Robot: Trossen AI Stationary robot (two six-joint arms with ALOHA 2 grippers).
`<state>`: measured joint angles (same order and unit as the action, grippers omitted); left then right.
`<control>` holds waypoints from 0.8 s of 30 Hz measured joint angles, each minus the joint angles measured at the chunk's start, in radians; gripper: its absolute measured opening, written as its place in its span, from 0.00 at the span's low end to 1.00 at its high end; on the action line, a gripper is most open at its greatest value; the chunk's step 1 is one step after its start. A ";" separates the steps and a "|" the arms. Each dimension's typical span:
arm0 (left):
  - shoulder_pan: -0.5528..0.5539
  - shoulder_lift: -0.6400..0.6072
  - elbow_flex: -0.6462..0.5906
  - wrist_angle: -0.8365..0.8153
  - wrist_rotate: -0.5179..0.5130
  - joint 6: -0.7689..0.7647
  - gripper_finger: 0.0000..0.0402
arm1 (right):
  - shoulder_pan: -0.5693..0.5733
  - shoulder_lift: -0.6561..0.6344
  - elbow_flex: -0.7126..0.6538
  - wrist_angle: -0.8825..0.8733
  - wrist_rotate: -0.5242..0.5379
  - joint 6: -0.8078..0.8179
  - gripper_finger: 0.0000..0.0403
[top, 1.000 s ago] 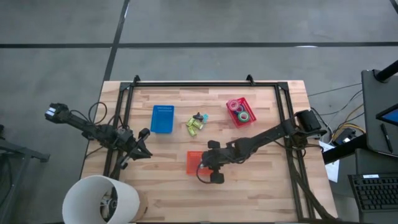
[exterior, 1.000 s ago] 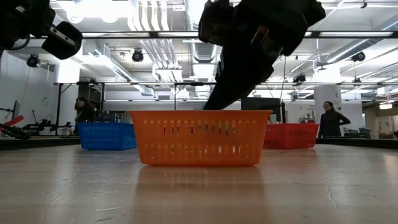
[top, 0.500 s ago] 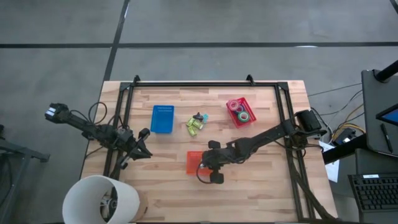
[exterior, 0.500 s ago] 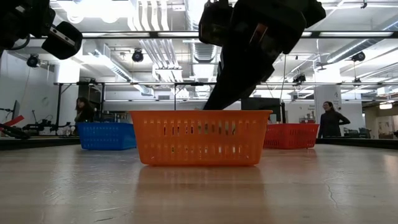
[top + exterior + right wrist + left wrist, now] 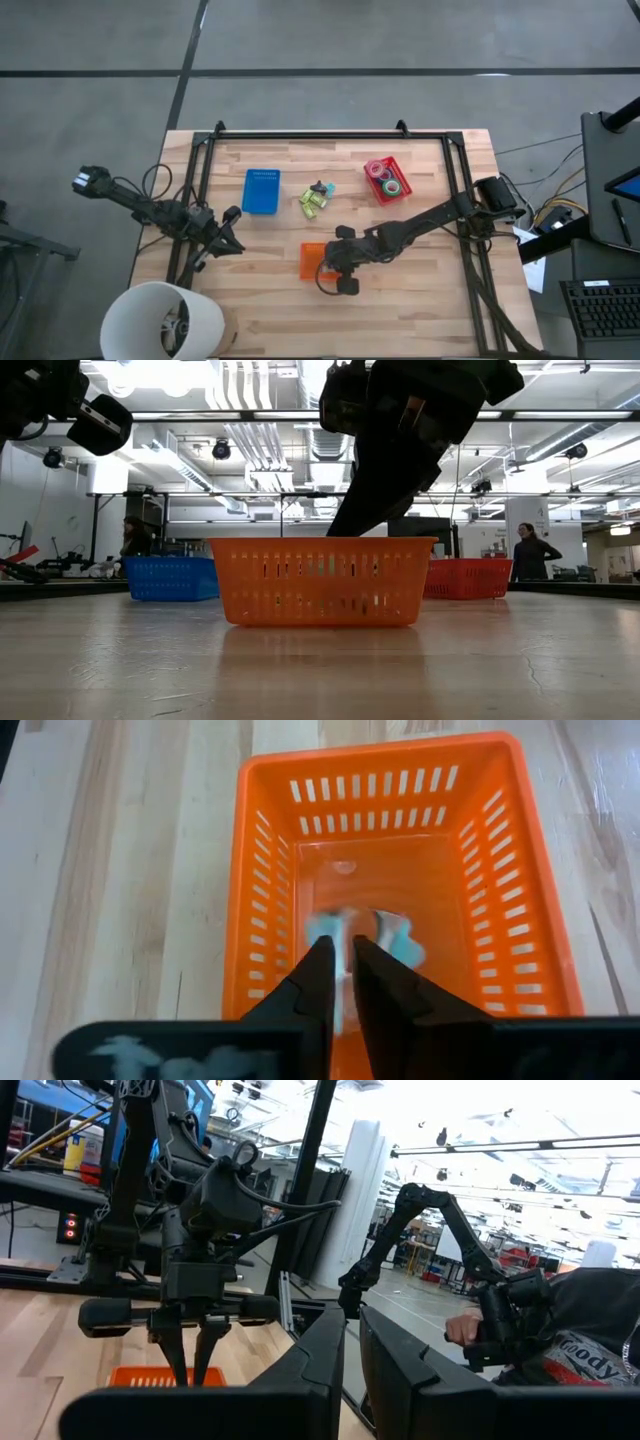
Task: Pick and place Stapler, Stapler remover, tape
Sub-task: Put the bottom blue stapler remover into the orange basket, then put the blue stapler remover into the orange basket
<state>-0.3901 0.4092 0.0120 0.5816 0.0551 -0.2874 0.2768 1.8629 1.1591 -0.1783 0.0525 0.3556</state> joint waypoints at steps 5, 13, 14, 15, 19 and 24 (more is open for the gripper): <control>0.000 0.000 0.000 0.000 0.000 0.000 0.10 | 0.000 0.000 0.002 -0.001 0.000 0.011 0.16; 0.000 0.000 0.000 0.000 0.000 0.000 0.10 | 0.000 -0.004 0.053 -0.001 0.002 -0.057 0.15; 0.000 0.000 0.000 0.000 0.000 0.000 0.10 | 0.000 -0.004 0.060 0.000 0.002 -0.077 0.15; 0.000 0.000 0.000 0.000 0.000 0.000 0.10 | -0.002 -0.004 0.066 0.000 0.003 -0.097 0.14; 0.000 0.000 0.000 0.000 0.000 0.000 0.10 | -0.023 -0.004 0.083 0.001 0.002 -0.151 0.13; 0.000 0.000 0.000 0.000 0.000 0.000 0.10 | -0.059 -0.004 0.101 0.000 0.003 -0.219 0.12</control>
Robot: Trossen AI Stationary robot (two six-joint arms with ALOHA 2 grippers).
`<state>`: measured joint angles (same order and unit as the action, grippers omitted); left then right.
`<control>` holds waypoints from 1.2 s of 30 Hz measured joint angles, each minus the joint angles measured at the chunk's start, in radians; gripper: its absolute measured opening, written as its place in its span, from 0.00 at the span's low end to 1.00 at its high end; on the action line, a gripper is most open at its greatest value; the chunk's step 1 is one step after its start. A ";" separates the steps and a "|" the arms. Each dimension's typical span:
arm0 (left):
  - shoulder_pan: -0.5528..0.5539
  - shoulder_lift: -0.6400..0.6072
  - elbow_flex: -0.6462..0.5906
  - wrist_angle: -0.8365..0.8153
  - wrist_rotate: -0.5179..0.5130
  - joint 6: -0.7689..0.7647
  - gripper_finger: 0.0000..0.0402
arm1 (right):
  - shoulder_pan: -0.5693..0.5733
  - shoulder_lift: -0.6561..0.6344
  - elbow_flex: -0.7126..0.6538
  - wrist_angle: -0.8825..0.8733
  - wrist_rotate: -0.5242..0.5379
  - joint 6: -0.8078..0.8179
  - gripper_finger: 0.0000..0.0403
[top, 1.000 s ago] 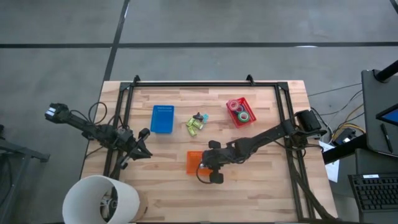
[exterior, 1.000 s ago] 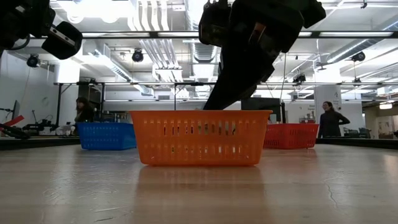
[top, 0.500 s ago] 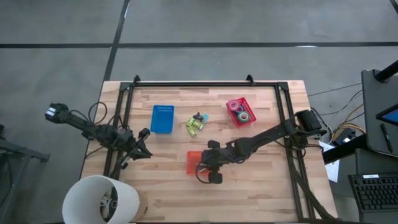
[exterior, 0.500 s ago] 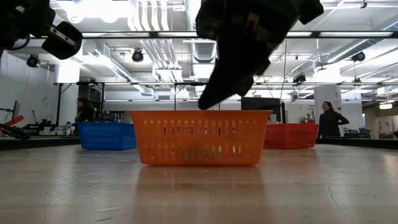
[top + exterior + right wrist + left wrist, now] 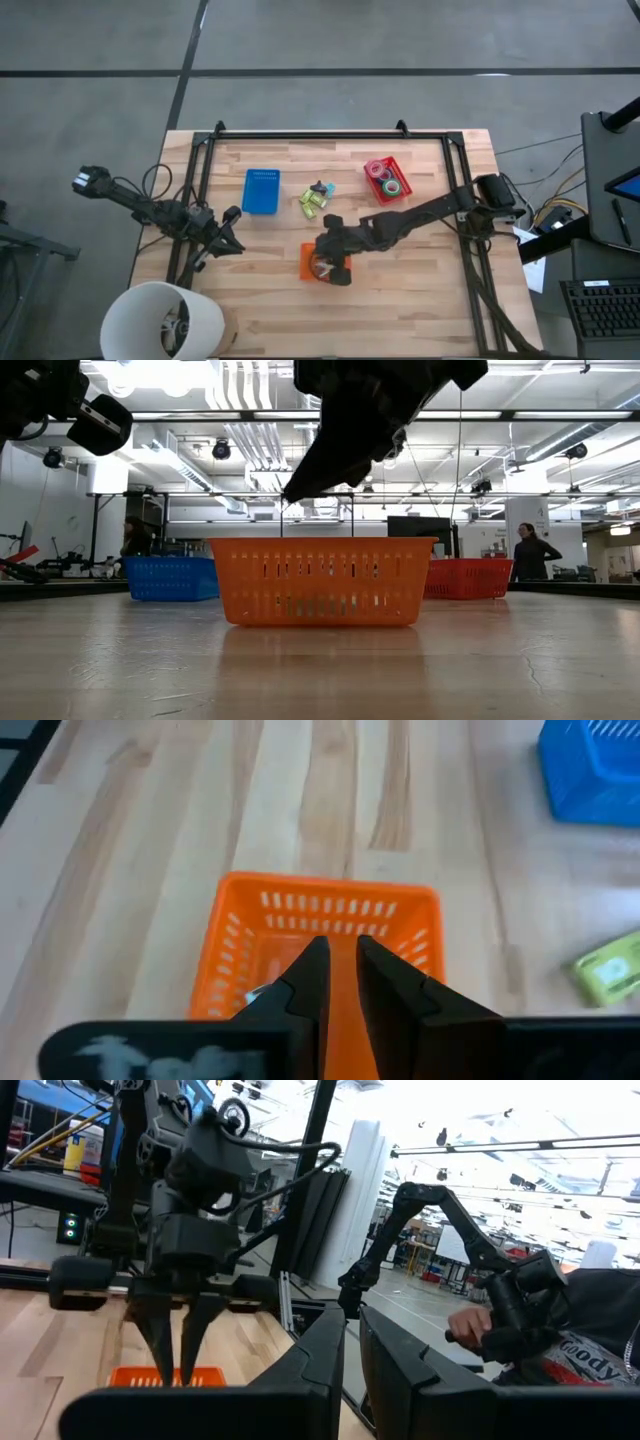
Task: Pick and place Stapler, Stapler remover, tape
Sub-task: Put the blue stapler remover into the orange basket
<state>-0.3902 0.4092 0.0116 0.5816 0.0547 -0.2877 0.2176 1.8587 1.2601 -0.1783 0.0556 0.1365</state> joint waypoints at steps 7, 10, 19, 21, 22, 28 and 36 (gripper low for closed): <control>0.000 0.000 0.000 0.000 0.000 0.000 0.10 | -0.068 0.000 0.011 0.000 0.063 -0.134 0.11; 0.000 0.000 0.000 0.000 0.000 0.000 0.10 | -0.109 0.000 0.001 0.000 0.196 -0.162 0.11; 0.000 0.000 0.000 0.000 0.000 0.000 0.10 | -0.274 0.000 -0.004 -0.069 0.242 0.014 0.21; 0.000 0.000 0.000 0.000 0.000 0.000 0.10 | -0.311 0.000 -0.005 -0.106 0.180 0.084 0.26; 0.000 0.000 0.000 0.000 0.000 0.000 0.10 | -0.330 0.000 -0.010 -0.115 0.140 0.114 0.29; 0.000 0.000 0.000 0.000 0.000 0.000 0.10 | -0.416 0.000 -0.022 -0.120 0.050 0.210 0.39; 0.000 0.000 0.000 0.000 0.000 0.000 0.10 | -0.510 0.001 -0.024 -0.234 -0.028 0.313 0.38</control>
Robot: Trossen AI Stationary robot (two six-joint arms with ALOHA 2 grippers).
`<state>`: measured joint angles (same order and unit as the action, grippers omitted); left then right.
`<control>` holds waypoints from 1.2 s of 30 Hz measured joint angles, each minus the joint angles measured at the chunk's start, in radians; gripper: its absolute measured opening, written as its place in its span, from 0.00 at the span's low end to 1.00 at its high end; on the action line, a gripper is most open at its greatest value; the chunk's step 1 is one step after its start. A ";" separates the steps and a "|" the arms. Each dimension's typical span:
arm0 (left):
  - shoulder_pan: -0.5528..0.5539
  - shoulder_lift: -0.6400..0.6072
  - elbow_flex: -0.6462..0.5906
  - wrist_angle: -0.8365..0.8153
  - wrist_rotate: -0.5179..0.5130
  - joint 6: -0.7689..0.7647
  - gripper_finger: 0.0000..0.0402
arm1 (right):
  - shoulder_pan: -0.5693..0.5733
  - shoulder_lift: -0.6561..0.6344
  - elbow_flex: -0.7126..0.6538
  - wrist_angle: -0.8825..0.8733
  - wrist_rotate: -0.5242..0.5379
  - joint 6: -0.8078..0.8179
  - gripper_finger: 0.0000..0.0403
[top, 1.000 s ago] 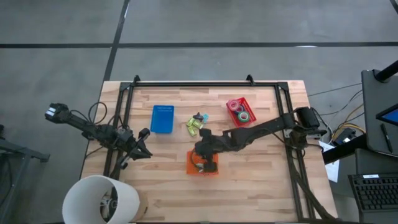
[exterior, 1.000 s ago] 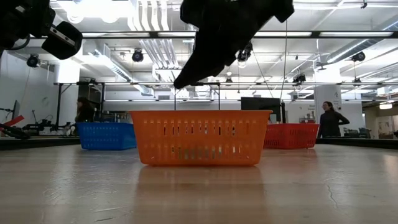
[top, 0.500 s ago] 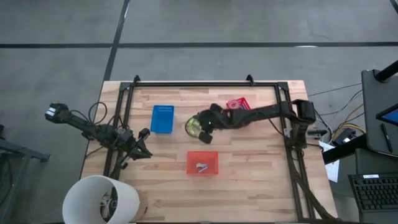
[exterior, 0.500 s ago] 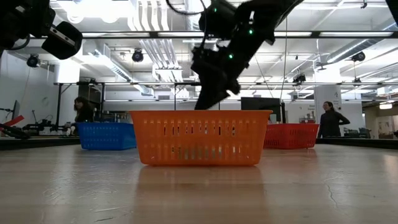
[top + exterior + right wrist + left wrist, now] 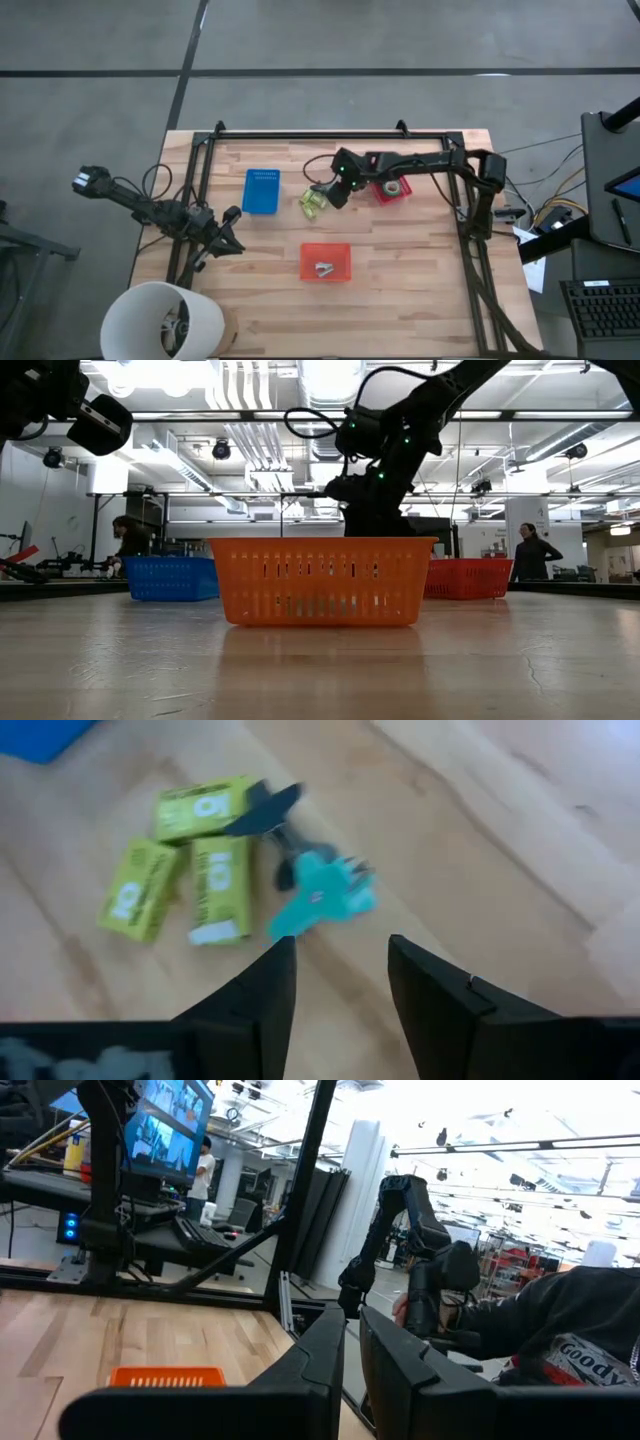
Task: Pick and place Stapler, Stapler remover, tape
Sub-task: Put the blue stapler remover into the orange basket
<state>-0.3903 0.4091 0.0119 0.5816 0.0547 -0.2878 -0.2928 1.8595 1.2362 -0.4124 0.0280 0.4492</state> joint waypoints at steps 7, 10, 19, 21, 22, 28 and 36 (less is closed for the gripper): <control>0.000 0.000 0.000 0.000 0.000 0.000 0.10 | -0.053 0.000 0.004 0.004 -0.091 -0.004 0.37; 0.000 0.000 0.000 0.000 0.000 0.000 0.10 | -0.066 0.002 0.003 0.006 -0.110 -0.015 0.37; 0.000 0.000 0.000 0.000 0.000 0.000 0.10 | -0.054 0.002 -0.005 0.035 -0.110 -0.005 0.34; 0.000 0.000 0.000 0.000 0.000 0.000 0.10 | -0.045 0.003 -0.009 0.046 -0.094 0.004 0.33; 0.000 0.000 0.000 0.000 0.000 0.000 0.10 | -0.039 0.003 -0.010 0.051 -0.080 0.005 0.33; 0.000 0.000 0.000 0.000 0.000 0.000 0.10 | -0.041 0.010 -0.014 0.059 -0.050 0.046 0.35; 0.000 0.000 0.000 0.000 0.000 0.000 0.10 | -0.041 0.094 -0.010 0.100 -0.084 0.046 0.37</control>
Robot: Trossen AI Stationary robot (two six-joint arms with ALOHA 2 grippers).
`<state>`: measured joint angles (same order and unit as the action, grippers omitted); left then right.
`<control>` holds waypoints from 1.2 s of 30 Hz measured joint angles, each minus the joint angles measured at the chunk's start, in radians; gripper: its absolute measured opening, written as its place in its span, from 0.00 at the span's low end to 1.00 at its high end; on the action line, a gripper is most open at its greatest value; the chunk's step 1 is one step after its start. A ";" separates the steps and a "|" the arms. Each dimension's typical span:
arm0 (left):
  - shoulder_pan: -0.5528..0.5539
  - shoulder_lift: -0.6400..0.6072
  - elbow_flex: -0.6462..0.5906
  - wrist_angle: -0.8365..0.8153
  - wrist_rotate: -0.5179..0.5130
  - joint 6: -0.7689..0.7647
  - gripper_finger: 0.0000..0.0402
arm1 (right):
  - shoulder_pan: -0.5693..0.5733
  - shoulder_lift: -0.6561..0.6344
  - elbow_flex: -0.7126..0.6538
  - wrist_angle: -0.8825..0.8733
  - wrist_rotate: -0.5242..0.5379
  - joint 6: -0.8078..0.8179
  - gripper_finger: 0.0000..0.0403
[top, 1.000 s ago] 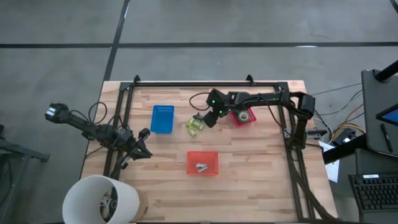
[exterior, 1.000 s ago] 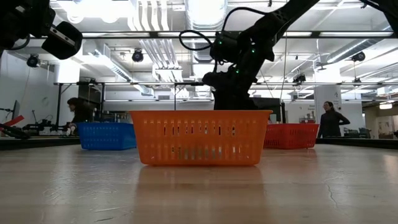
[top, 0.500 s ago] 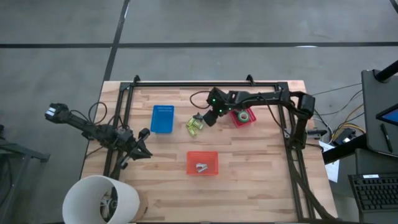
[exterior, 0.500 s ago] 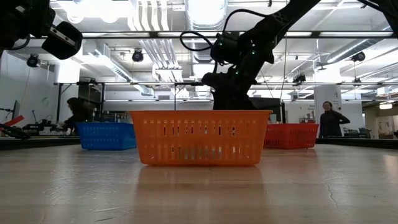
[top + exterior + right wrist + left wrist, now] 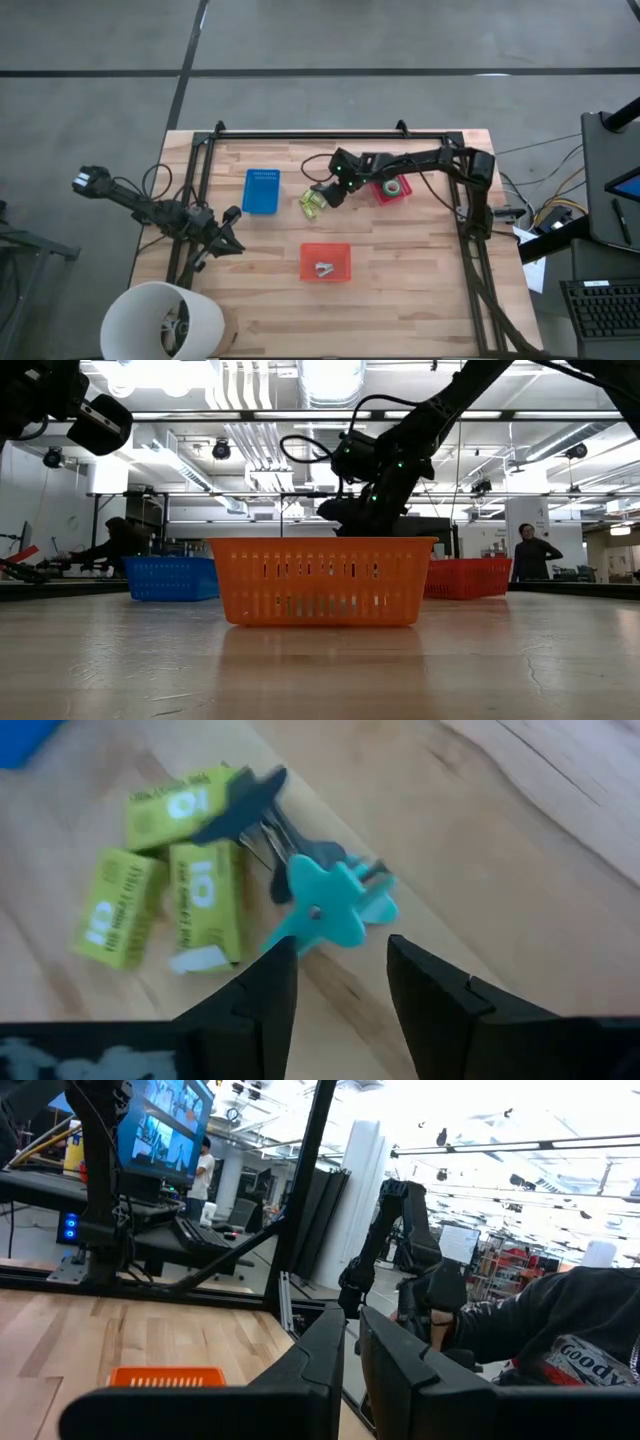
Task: Pick and place Stapler, Stapler remover, tape
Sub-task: Put the blue stapler remover into the orange basket
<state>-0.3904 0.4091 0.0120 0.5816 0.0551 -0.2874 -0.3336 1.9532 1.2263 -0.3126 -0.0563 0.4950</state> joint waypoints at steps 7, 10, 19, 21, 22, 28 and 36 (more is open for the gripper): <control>0.000 0.000 0.000 0.000 0.000 0.000 0.10 | 0.000 0.014 0.007 0.002 -0.016 0.003 0.33; 0.000 0.000 0.000 0.000 0.000 0.000 0.10 | -0.002 -0.001 0.008 0.002 -0.006 -0.005 0.32; 0.000 0.000 0.000 0.000 0.000 0.000 0.10 | -0.008 -0.026 0.009 0.009 0.034 -0.008 0.28; 0.000 0.000 0.000 0.000 0.000 0.000 0.10 | -0.008 -0.022 0.010 0.009 0.033 -0.008 0.26; 0.000 0.000 0.000 0.000 0.000 0.000 0.10 | -0.008 -0.020 0.009 0.009 0.034 -0.008 0.26; 0.000 0.000 0.000 0.000 0.000 0.000 0.10 | -0.008 -0.014 0.010 0.016 0.036 -0.033 0.17; 0.000 0.000 0.000 0.000 0.000 0.000 0.10 | -0.006 -0.015 0.013 0.024 0.050 -0.053 0.03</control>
<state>-0.3903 0.4093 0.0116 0.5816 0.0547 -0.2878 -0.3401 1.9385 1.2392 -0.2886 -0.0063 0.4416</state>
